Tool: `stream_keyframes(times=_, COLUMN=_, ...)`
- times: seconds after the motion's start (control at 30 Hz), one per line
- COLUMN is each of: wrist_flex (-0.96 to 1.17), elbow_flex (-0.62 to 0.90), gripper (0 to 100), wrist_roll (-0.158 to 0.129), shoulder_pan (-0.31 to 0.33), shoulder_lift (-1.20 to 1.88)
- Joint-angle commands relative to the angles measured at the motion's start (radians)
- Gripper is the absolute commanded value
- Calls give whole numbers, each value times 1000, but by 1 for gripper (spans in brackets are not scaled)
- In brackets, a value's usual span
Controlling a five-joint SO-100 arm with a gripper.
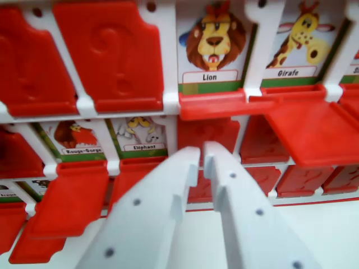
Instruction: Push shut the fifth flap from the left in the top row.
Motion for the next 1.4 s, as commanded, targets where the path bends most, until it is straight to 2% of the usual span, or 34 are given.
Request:
stream_keyframes(times=0.0, wrist_flex=-41, elbow_flex=-103, gripper=0, wrist_roll=6, shoulder_pan=-6, shoulder_lift=38)
stream_keyframes(times=0.27, wrist_flex=-141, elbow_flex=-67, gripper=0, wrist_roll=21, shoulder_pan=-6, shoulder_lift=43)
stream_keyframes(times=0.63, wrist_flex=-206, elbow_flex=-9, gripper=0, wrist_roll=-3, shoulder_pan=14, shoulder_lift=38)
stream_keyframes(times=0.8, wrist_flex=-206, elbow_flex=0, gripper=0, wrist_roll=2, shoulder_pan=17, shoulder_lift=20)
stream_keyframes(times=1.37, wrist_flex=-179, elbow_flex=-146, gripper=0, wrist_roll=5, shoulder_pan=11, shoulder_lift=-123)
